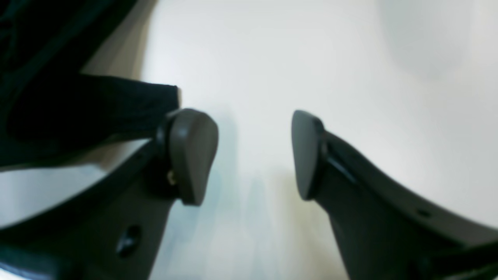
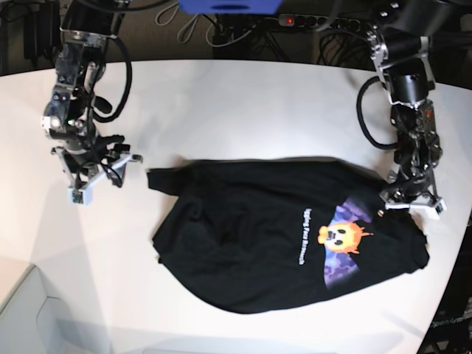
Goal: Layout the t-shirt on the table in an organized manner, then fold the t-shirt properly
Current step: 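Grasp the shirt edges with both grippers, then drag the shirt edge with the right gripper away from the left gripper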
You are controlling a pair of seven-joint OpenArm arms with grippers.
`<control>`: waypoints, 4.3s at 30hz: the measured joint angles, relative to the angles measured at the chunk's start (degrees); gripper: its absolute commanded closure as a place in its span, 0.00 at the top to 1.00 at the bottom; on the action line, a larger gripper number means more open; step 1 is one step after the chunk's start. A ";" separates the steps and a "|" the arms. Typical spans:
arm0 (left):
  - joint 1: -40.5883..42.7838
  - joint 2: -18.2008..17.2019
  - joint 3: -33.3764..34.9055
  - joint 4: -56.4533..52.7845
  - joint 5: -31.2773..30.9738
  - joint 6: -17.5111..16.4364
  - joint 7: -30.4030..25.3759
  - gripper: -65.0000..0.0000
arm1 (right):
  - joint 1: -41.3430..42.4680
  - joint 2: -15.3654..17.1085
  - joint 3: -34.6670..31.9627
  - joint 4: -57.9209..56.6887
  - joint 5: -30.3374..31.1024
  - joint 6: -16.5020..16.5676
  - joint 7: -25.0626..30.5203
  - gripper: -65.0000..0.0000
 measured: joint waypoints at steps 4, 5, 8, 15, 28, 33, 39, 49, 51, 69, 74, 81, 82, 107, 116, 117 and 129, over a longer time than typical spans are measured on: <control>0.26 0.02 -0.04 -0.35 -0.46 -0.02 0.37 0.00 | 0.07 0.02 0.00 0.00 0.00 0.00 0.00 0.53; 0.59 0.02 -0.04 -0.22 -0.61 -0.09 0.22 0.00 | 0.07 0.00 0.00 0.00 0.00 0.00 -0.02 0.53; 2.49 0.15 -0.11 2.32 -1.31 -0.35 0.94 0.00 | 0.24 0.00 0.02 0.00 0.02 0.00 -0.02 0.53; 13.44 0.33 -0.31 24.65 -10.03 1.31 2.93 0.00 | 0.52 0.00 0.00 0.00 0.00 0.00 -0.07 0.53; 30.56 0.61 -5.60 42.07 -21.16 0.81 3.17 0.01 | 0.85 -0.02 -7.34 0.52 0.20 0.00 -0.26 0.59; 32.00 0.46 -5.60 38.77 -21.97 0.33 2.51 0.01 | -2.27 -0.02 -16.26 2.93 0.11 0.00 -0.24 0.67; 32.24 0.15 -5.60 38.69 -21.94 0.44 2.40 0.01 | -1.29 -1.14 -17.29 1.64 -0.44 0.00 0.90 0.67; 32.39 0.59 -6.64 38.69 -21.94 0.39 3.17 0.01 | -0.31 -3.34 -17.99 -1.73 -0.02 0.00 6.93 0.67; 32.35 0.79 -8.04 38.66 -21.92 0.44 2.82 0.01 | -0.42 -3.26 -18.27 -1.88 -0.50 0.00 7.61 0.67; 32.41 0.59 -8.31 38.66 -21.99 0.42 2.73 0.16 | 12.31 -1.84 -20.31 -11.82 0.00 0.00 8.48 0.00; 32.52 0.46 -8.44 38.49 -21.97 0.42 2.51 0.31 | 19.28 -1.27 -18.27 -15.43 -0.35 -0.02 10.86 0.00; 35.43 0.81 -8.44 38.40 -22.18 0.26 2.69 0.32 | 29.53 -1.42 -17.27 -21.46 -0.07 -0.11 11.06 0.00; 35.71 0.81 -8.41 38.40 -22.18 0.28 2.75 0.32 | 30.69 -1.42 -16.50 -21.51 -0.17 -0.20 10.88 0.00; 21.57 3.28 -17.49 31.41 -21.90 0.96 15.98 0.53 | 21.99 5.01 -9.79 -28.20 -0.04 -0.39 10.29 0.00; 21.33 3.06 -17.49 31.41 -21.94 0.96 15.98 0.53 | 21.88 5.33 -8.59 -28.24 0.35 -0.35 4.94 0.00; 21.31 3.10 -17.49 31.43 -21.94 0.96 16.04 0.53 | 21.79 5.14 -6.84 -28.24 0.52 -0.22 3.87 0.00; 20.44 2.86 -17.44 31.69 -21.77 0.96 16.44 0.53 | 20.81 3.10 1.64 -23.19 0.24 0.00 -4.42 0.70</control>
